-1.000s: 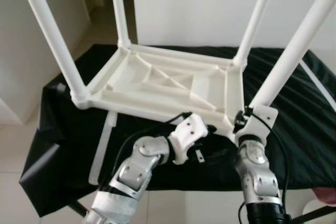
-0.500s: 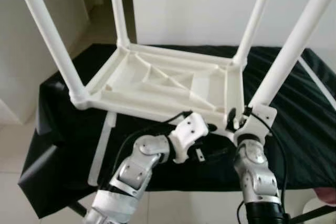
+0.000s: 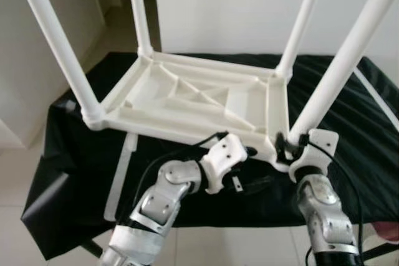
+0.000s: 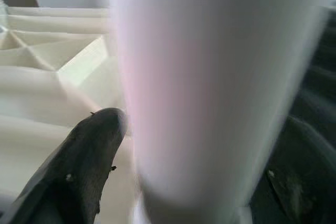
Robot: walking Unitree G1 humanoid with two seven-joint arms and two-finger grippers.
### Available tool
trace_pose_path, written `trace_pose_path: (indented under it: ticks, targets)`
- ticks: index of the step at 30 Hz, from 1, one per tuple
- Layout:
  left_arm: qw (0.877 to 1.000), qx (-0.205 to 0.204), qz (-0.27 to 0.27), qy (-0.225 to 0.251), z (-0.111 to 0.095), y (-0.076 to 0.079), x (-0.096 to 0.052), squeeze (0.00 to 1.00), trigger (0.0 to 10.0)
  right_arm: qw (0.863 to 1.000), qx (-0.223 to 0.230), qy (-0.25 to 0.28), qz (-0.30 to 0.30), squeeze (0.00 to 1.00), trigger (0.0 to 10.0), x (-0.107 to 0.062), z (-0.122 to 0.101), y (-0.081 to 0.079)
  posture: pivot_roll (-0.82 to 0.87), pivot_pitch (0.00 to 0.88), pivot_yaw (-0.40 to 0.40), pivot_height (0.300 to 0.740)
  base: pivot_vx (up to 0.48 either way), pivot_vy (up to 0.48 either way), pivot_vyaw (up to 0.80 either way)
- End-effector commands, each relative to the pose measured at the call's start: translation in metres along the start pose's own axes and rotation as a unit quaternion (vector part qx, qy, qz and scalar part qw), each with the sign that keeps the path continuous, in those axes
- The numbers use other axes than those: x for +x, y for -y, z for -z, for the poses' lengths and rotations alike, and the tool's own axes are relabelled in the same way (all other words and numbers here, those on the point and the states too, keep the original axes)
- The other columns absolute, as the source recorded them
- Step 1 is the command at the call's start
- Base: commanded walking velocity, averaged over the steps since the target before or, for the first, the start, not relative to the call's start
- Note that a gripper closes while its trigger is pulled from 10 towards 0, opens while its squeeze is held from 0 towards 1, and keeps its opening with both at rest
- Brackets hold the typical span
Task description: Building children table
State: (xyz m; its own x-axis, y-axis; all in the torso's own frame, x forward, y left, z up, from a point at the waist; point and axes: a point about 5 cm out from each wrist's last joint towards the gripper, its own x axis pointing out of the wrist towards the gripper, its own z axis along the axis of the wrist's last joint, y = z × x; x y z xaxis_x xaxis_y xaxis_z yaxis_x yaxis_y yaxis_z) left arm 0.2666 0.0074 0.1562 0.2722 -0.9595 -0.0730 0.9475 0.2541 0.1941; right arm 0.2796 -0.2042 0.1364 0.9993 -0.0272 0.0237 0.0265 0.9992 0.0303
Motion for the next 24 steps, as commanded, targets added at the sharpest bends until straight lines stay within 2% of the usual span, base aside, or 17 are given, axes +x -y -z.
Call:
trace_pose_path:
  ticks: [1,2,3,4,9,10,11,12,13,24]
  targets:
    - [0.999,-0.002,-0.032,-0.005,0.002,-0.003,0.001,0.0,10.0,1.0,0.001,-0.006,-0.026,0.35,10.0,-0.001,0.002,0.0,-0.01,0.0,-0.034,0.74,0.0,0.0,0.0]
    - [0.999,-0.002,-0.032,-0.005,0.002,-0.003,0.001,0.0,10.0,1.0,0.001,-0.006,-0.026,0.35,10.0,-0.001,0.002,0.0,-0.01,0.0,-0.034,0.74,0.0,0.0,0.0]
    - [1.0,-0.002,-0.029,-0.004,0.002,-0.003,0.002,0.0,10.0,0.998,-0.015,-0.003,-0.053,0.0,10.0,-0.001,0.0,-0.001,-0.02,0.0,-0.028,0.74,0.0,0.0,0.0]
    - [1.0,-0.002,-0.027,-0.002,0.001,-0.002,0.002,0.0,10.0,0.997,-0.028,-0.001,-0.075,0.0,10.0,-0.001,-0.003,0.0,-0.02,0.0,-0.028,0.74,0.0,0.0,0.0]
    - [1.0,0.001,-0.024,0.001,0.0,-0.003,0.004,0.0,10.0,0.994,-0.053,0.004,-0.099,0.0,10.0,0.002,-0.011,0.007,-0.02,0.0,-0.03,0.74,0.0,0.0,0.0]
    - [1.0,0.0,-0.023,0.002,-0.001,-0.003,0.004,0.0,10.0,0.994,-0.054,0.005,-0.097,0.0,6.8,0.004,-0.013,0.01,-0.02,0.0,-0.029,0.74,0.0,0.0,0.0]
    - [1.0,0.0,-0.023,0.003,-0.001,-0.002,0.004,0.0,10.0,0.994,-0.055,0.006,-0.096,0.0,2.4,0.004,-0.014,0.012,-0.02,0.0,-0.028,0.74,0.0,0.0,0.0]
    - [1.0,0.0,-0.023,0.003,-0.001,-0.002,0.004,0.0,10.0,0.994,-0.055,0.006,-0.096,0.0,2.4,0.004,-0.014,0.012,-0.02,0.0,-0.028,0.74,0.0,0.0,0.0]
    - [1.0,0.0,-0.022,0.003,-0.001,-0.002,0.004,0.0,10.0,0.994,-0.06,0.005,-0.095,0.0,0.0,0.004,-0.013,0.014,-0.02,0.0,-0.029,0.74,0.0,0.0,0.0]
    - [1.0,0.002,-0.02,0.004,-0.001,-0.002,0.004,0.0,10.0,0.993,-0.063,-0.021,-0.099,0.0,0.0,0.0,-0.003,0.016,-0.03,0.0,-0.023,0.74,0.0,0.0,0.0]
